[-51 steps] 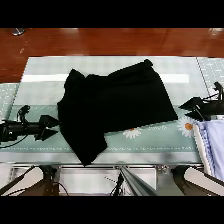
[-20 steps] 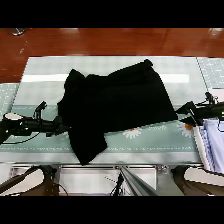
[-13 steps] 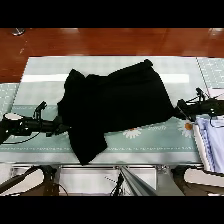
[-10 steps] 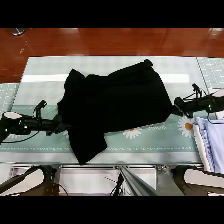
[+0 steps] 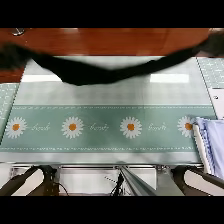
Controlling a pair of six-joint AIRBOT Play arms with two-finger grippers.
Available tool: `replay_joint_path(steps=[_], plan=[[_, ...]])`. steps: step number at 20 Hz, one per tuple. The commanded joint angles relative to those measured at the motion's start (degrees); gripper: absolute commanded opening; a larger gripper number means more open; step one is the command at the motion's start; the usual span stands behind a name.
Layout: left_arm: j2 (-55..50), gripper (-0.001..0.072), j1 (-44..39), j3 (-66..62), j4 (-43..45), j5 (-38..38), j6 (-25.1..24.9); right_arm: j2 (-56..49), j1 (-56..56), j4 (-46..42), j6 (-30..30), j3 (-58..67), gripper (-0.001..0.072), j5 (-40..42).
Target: Fold the shirts.
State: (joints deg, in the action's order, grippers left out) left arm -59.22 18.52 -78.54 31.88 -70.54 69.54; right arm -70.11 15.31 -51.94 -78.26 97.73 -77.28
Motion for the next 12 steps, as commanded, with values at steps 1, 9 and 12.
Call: replay_joint_path(steps=[1, 9, 12], plan=[[4.98, 0.0026, 0.02, -22.47, 15.37, 2.01, 9.46, 9.33, -1.31, -4.79, -2.56, 12.72, 0.0021, -0.28], [27.06, 0.0027, 0.02, -30.25, 43.95, -1.57, 11.91, 32.83, -1.31, -17.33, -6.8, 13.57, 0.0022, -4.02], [32.65, 0.0026, -2.32, -27.54, 47.3, -1.73, 12.44, 35.91, -1.31, -17.64, -7.72, 13.57, 0.0021, -9.97]])
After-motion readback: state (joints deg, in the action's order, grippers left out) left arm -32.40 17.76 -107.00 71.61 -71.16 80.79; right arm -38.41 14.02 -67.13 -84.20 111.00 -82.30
